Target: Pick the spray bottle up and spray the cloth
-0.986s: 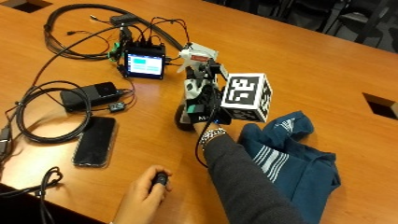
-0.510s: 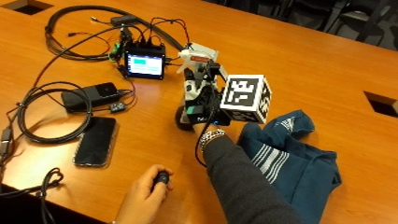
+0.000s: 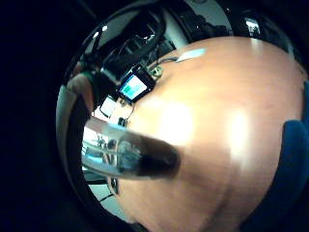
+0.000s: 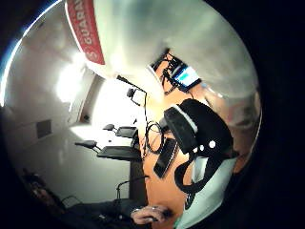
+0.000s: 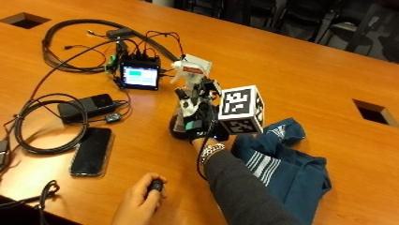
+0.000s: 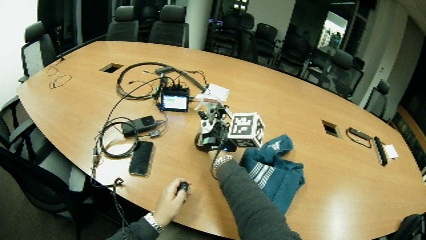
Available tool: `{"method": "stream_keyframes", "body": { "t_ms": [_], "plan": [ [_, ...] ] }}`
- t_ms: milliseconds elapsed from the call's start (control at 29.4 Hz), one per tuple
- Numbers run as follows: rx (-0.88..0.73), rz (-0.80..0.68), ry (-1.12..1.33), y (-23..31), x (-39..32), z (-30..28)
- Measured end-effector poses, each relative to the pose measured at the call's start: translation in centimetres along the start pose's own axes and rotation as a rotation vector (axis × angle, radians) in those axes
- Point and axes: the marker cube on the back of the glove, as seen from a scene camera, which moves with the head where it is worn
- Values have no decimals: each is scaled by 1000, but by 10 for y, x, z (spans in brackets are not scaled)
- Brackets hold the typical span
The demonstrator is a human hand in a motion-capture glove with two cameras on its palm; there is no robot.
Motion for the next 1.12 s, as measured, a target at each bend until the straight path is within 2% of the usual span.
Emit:
{"method": "stream_keyframes", "body": {
  "t_ms": [204,612,884,1122],
  "plan": [
    [-73,3,130,22,-11,-12],
    [-379,-208,454,79,-61,-65],
    [-692,-148,665,127,-55,-105],
    [-715,-145,731,152,-55,-115]
  ]
}}
